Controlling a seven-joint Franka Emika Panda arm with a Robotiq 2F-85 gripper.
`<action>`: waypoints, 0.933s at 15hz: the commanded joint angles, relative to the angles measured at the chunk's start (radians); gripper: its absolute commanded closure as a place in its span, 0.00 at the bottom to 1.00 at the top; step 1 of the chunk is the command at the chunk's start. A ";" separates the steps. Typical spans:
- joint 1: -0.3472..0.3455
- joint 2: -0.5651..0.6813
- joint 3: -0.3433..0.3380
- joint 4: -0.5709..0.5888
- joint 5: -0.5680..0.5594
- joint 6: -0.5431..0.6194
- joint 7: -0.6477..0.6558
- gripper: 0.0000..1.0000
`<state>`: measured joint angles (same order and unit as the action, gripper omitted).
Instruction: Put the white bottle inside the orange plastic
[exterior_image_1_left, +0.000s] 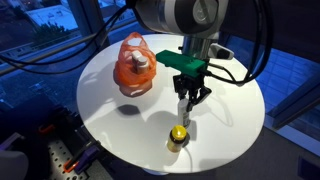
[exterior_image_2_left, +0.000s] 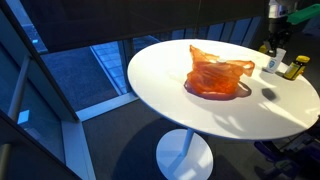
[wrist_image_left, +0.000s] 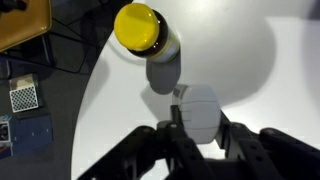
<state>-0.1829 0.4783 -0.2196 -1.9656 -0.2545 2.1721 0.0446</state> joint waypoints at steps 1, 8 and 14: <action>0.027 -0.060 0.026 -0.013 0.013 -0.032 -0.004 0.89; 0.100 -0.149 0.075 -0.026 0.006 -0.086 0.020 0.89; 0.133 -0.233 0.121 -0.059 0.031 -0.117 0.011 0.90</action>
<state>-0.0556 0.3142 -0.1185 -1.9840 -0.2526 2.0815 0.0576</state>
